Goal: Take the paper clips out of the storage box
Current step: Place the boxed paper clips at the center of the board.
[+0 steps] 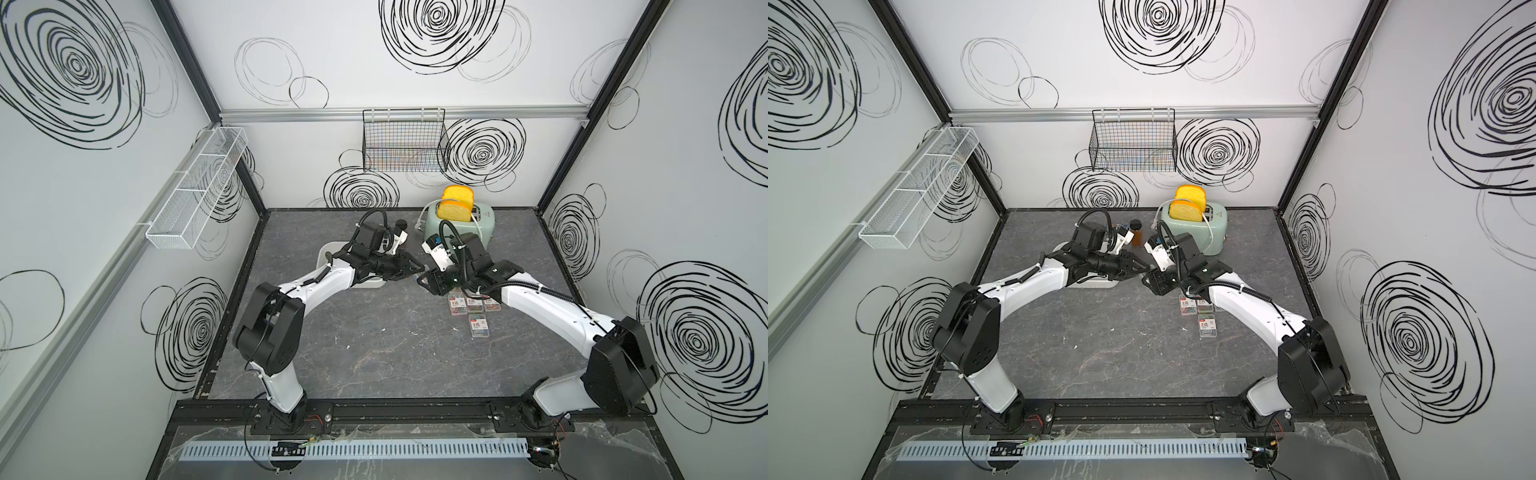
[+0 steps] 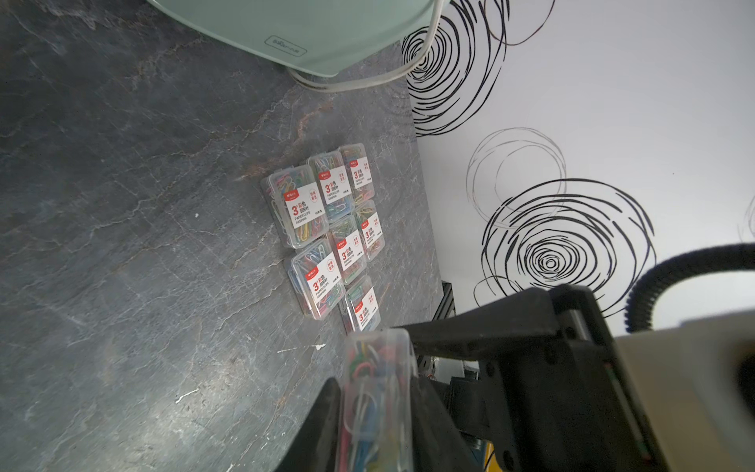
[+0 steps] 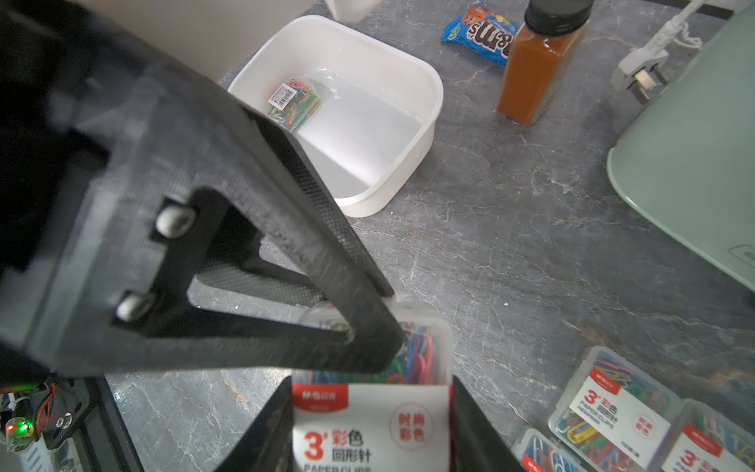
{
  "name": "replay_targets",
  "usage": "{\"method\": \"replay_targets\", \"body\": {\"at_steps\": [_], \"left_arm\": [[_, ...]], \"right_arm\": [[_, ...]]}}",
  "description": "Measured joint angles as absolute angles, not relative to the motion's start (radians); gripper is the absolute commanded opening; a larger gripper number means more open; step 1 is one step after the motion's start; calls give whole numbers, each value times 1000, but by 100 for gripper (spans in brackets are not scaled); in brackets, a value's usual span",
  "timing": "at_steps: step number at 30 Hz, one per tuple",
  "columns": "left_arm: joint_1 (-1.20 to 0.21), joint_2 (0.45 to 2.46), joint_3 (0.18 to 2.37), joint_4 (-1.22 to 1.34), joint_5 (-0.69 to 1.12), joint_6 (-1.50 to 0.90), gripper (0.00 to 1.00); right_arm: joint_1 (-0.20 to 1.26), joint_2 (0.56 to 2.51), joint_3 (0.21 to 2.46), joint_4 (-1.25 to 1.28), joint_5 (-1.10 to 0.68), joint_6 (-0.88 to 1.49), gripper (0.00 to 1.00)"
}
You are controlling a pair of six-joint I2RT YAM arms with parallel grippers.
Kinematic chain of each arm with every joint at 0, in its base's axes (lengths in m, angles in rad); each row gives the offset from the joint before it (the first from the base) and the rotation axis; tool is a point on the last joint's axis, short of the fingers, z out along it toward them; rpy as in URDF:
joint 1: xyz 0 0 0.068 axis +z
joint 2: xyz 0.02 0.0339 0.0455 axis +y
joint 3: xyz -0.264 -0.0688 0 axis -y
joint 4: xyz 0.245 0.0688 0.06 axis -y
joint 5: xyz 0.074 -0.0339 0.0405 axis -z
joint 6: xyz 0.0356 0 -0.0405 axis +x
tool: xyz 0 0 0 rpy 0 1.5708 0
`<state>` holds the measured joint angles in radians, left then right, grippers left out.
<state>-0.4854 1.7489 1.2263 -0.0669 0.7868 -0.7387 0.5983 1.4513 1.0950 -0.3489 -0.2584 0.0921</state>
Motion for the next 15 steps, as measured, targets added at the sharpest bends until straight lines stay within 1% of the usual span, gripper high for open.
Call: {"method": "replay_targets", "body": {"at_steps": [1,3,4,5,7,12,15], "left_arm": [[-487,1749,1227,-68,789,-736,53],[-491,1749,1228,-67,791,-733,75],[-493,1749,1230,-67,793,-731,79],[-493,1749,1231,-68,793,-734,81],[-495,1749,1234,-67,795,-731,89],[-492,1748,1234,-67,791,-725,99],[-483,1748,1234,-68,786,-722,99]], "right_arm": [[598,1451,1095,-355,-247,91,28],[594,1451,1095,-367,-230,88,28],[588,1450,1095,-373,-222,88,28],[583,1449,1095,-380,-216,88,28],[568,1439,1092,-396,-205,86,28],[477,1364,1052,-426,-179,85,28],[405,1298,1011,-458,-157,84,27]]}}
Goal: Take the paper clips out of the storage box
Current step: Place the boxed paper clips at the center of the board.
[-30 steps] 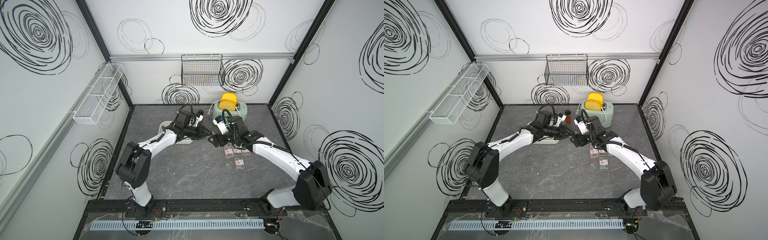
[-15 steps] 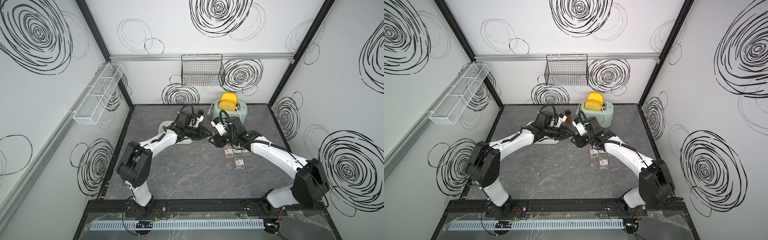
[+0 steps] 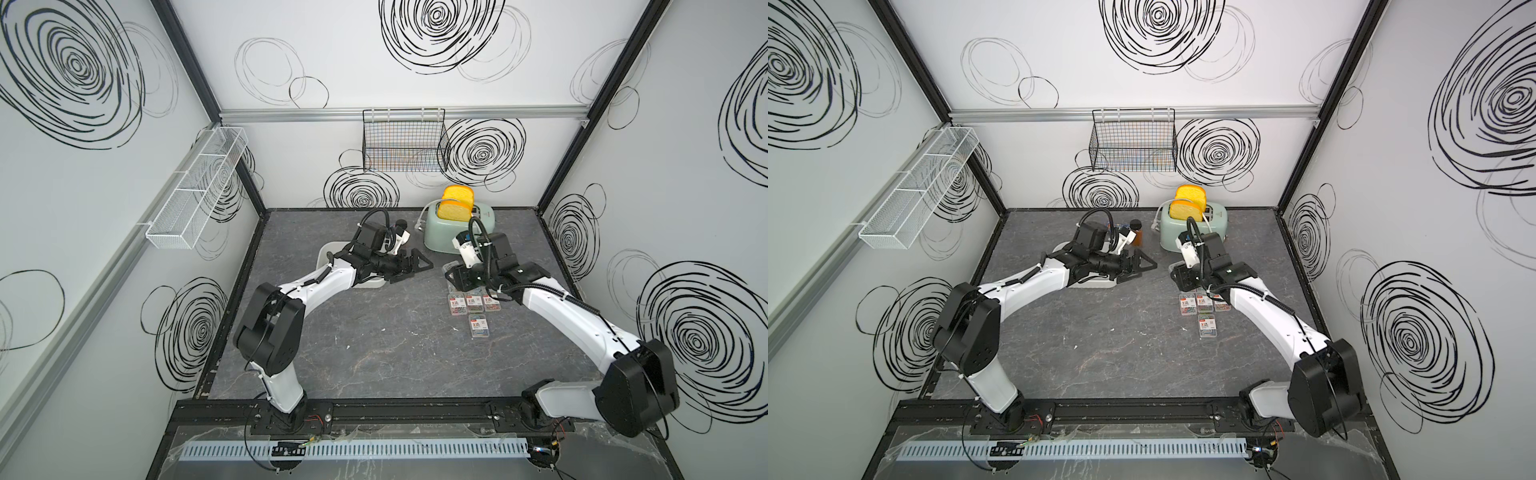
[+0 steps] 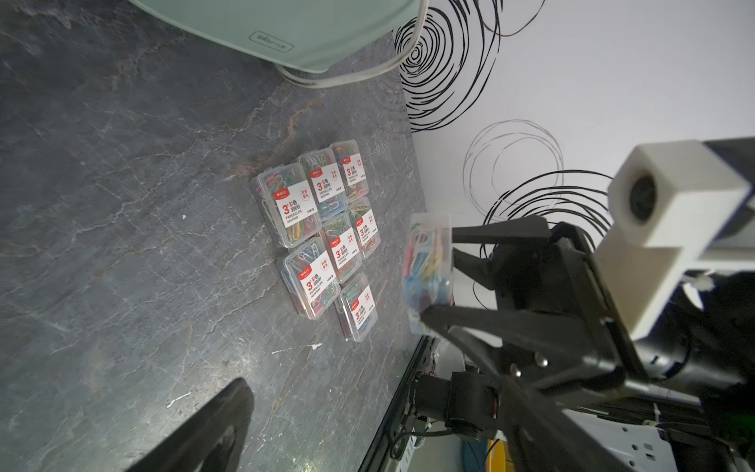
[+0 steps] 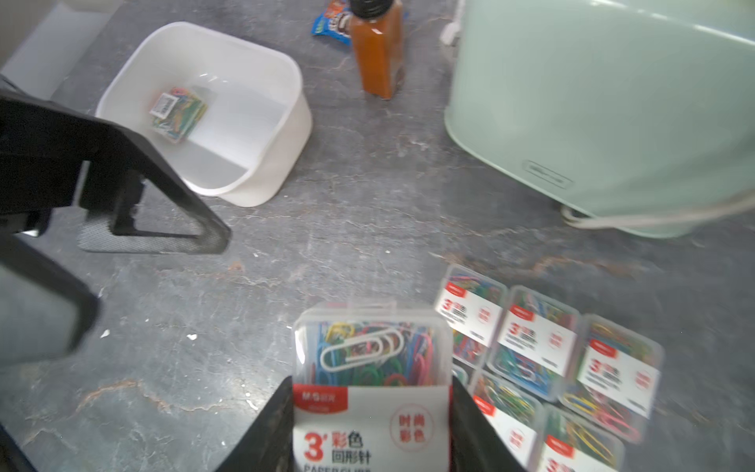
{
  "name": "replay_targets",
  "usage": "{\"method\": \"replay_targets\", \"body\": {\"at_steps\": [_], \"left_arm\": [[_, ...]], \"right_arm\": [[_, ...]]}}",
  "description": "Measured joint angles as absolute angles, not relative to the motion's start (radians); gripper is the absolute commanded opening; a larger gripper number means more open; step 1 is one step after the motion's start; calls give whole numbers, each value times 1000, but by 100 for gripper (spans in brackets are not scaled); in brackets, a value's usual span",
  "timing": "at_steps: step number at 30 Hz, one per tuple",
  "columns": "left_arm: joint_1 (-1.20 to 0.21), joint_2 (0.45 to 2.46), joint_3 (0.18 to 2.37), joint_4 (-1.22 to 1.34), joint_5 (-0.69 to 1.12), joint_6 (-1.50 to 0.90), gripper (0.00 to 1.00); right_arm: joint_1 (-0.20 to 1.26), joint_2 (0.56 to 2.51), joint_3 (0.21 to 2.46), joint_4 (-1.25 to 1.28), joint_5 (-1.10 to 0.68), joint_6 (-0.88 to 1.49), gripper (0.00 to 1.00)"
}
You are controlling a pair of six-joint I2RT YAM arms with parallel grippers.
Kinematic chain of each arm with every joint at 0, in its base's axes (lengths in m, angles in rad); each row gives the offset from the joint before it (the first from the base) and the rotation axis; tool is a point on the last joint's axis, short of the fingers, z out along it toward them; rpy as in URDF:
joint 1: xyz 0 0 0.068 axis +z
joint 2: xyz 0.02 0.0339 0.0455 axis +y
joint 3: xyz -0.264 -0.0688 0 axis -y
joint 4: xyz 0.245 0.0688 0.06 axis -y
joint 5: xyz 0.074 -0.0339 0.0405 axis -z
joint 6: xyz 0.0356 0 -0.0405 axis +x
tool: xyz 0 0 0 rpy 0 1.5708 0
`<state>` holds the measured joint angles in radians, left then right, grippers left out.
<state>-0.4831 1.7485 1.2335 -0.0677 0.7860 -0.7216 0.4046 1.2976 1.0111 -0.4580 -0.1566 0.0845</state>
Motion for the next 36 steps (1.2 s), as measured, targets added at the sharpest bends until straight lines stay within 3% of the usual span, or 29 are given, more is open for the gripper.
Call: {"method": "replay_targets", "body": {"at_steps": [8,20,31,36], "left_arm": [[-448,1743,1232,-69,783,-716,99],[-445,1743,1232,-95,785,-693,99],[-445,1738,1213,-105,784,-688,99],[-445,1717,1188,-107,783,-688,99]], "right_arm": [[305,1194,893,-513,-60,67,27],[244,1222,831,-543,-24,67,31],[386,1231,873,-538,-65,206,32],[529,1198,821,-503,-38,344,33]]}}
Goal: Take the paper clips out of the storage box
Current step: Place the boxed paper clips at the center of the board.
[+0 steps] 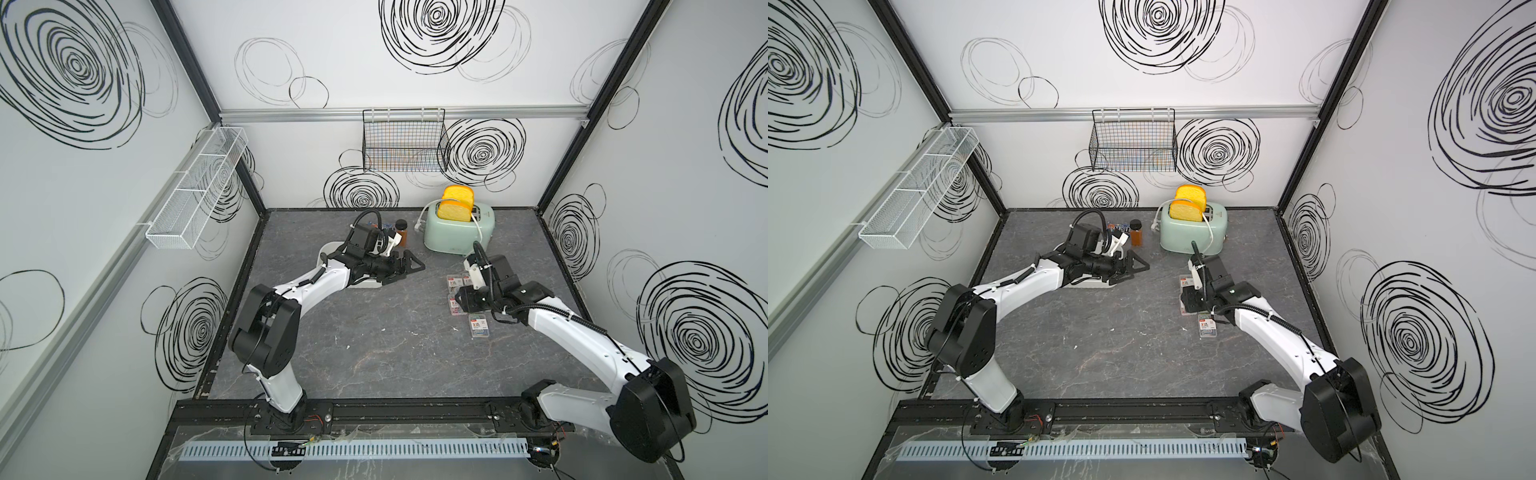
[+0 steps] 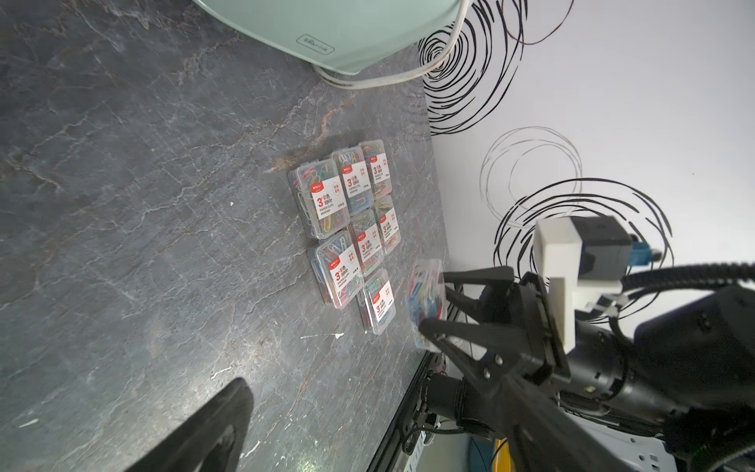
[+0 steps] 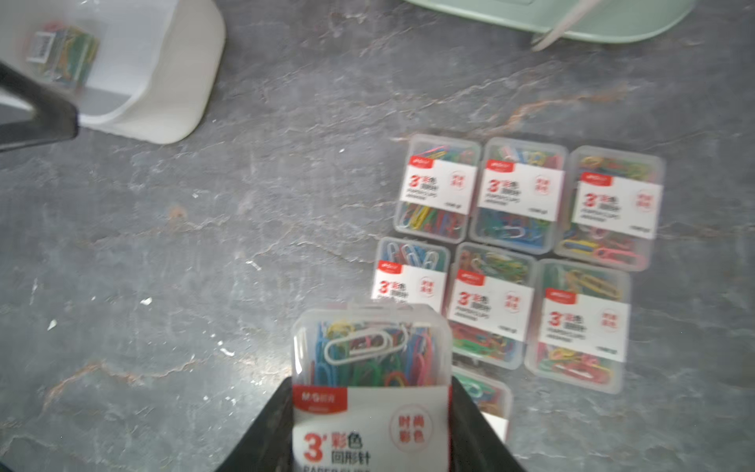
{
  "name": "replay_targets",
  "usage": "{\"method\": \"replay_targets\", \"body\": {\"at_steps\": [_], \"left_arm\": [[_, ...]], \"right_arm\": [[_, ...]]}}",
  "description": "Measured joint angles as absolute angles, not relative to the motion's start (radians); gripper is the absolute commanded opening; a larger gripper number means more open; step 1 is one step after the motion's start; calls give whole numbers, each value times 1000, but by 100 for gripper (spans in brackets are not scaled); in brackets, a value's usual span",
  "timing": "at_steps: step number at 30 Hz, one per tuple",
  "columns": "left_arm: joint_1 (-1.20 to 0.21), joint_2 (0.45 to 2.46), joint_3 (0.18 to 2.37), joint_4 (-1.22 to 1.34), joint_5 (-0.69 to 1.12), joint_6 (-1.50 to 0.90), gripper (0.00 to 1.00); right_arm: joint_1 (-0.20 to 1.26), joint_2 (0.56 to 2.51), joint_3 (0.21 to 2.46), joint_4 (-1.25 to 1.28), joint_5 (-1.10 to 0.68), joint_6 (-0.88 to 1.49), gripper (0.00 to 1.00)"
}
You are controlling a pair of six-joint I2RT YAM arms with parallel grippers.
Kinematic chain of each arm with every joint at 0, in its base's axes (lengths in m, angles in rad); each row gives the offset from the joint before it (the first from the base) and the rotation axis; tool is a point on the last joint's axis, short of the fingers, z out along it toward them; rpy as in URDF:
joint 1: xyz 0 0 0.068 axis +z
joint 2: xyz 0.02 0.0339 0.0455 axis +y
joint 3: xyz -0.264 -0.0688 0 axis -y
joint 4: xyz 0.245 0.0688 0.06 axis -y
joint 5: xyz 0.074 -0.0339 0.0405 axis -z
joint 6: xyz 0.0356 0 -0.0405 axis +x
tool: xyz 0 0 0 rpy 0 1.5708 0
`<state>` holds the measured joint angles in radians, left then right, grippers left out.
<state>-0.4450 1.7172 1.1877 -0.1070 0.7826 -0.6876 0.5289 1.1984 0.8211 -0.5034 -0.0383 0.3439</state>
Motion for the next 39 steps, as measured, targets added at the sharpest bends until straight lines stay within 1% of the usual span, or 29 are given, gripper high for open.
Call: {"method": "replay_targets", "body": {"at_steps": [6,13,21,28,33,39], "left_arm": [[-445,1682,1168,-108,774,-686,99],[-452,1665,1150,-115,760,-678,99],[-460,1659,1150,-122,757,-672,99],[-460,1658,1148,-123,758,-669,99],[-460,1658,1135,-124,758,-669,99],[-460,1658,1133,-125,758,-669,99]], "right_arm": [[619,1185,703,-479,17,491,34],[652,1185,646,-446,86,579,37],[665,1208,628,-383,129,600,39],[686,1227,623,-372,143,602,43],[695,1245,616,-364,147,603,44],[701,1272,615,-364,164,603,52]]}}
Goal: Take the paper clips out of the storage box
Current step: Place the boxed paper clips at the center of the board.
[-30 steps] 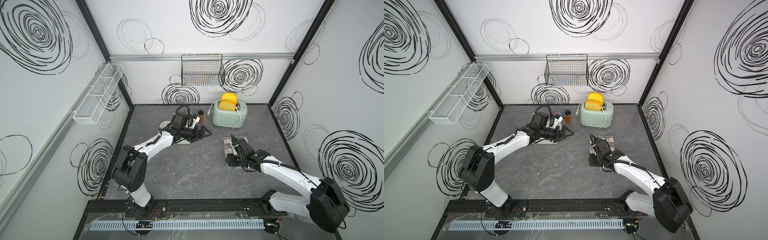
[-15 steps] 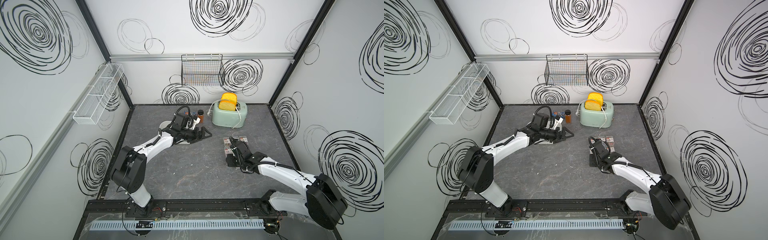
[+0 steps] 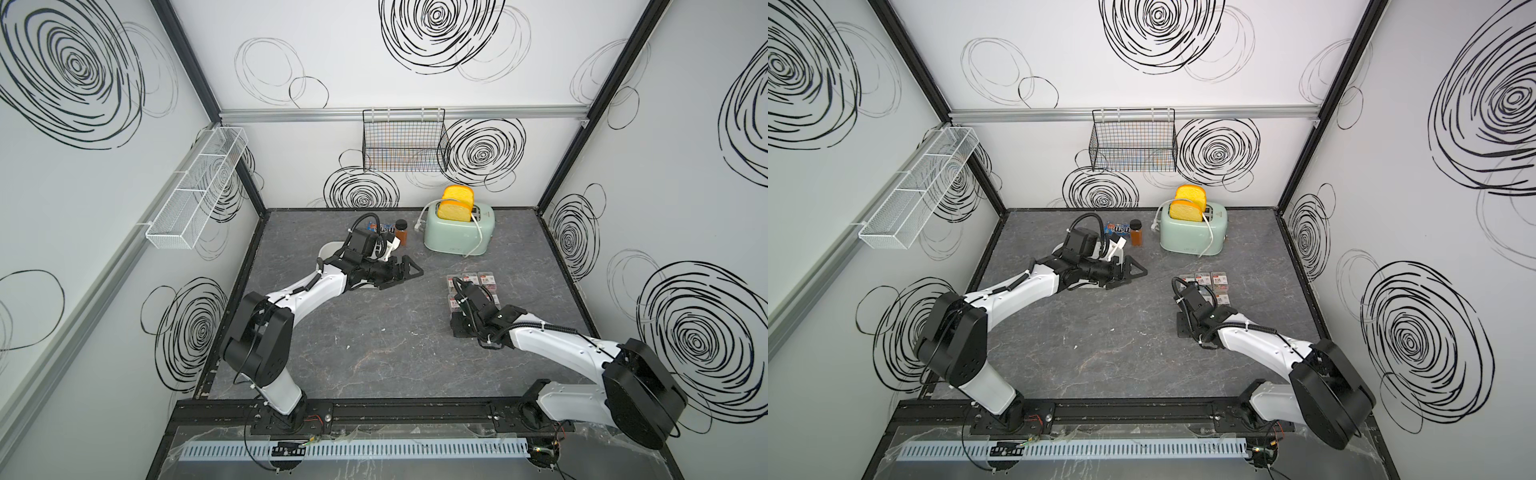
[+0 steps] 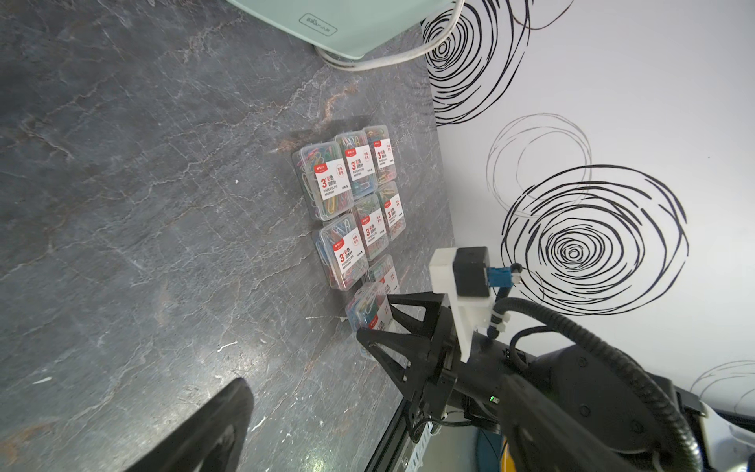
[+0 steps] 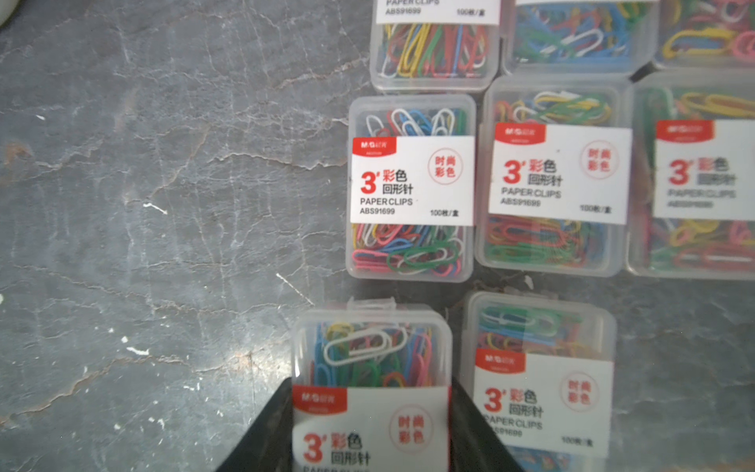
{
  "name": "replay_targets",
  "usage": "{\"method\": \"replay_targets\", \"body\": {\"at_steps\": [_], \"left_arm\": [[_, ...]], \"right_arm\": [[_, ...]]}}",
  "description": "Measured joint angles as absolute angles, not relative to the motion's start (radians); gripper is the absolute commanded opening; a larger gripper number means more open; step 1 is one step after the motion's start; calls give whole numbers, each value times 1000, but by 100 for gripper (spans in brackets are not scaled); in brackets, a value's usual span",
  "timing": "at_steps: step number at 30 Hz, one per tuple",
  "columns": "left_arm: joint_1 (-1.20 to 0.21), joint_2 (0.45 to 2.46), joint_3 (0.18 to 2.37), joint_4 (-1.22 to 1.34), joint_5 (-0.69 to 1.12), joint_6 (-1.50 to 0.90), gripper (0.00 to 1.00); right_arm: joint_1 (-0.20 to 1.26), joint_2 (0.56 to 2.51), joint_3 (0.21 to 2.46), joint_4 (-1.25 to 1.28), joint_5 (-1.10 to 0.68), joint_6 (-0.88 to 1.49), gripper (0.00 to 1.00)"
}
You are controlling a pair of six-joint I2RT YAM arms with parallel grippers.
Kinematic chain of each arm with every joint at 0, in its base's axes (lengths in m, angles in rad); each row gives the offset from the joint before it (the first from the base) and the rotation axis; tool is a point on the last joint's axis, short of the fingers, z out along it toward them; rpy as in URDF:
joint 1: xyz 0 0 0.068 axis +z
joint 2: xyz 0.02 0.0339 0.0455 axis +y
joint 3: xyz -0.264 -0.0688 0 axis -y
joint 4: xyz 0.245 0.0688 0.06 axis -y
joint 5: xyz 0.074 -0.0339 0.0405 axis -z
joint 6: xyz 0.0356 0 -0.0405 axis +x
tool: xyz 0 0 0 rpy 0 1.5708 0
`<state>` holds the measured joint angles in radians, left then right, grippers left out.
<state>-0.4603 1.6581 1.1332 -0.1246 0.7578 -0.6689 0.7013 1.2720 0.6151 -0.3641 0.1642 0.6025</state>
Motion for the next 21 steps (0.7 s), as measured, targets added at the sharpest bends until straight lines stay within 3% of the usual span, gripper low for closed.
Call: {"method": "replay_targets", "body": {"at_steps": [6,21], "left_arm": [[-460,1658,1133,-125,758,-669,99],[-454,1656,1133,-125,757,-668,99]], "right_arm": [[702,1290,615,-364,172,604,64],[710,1294,648,-384,187,603,66]]}}
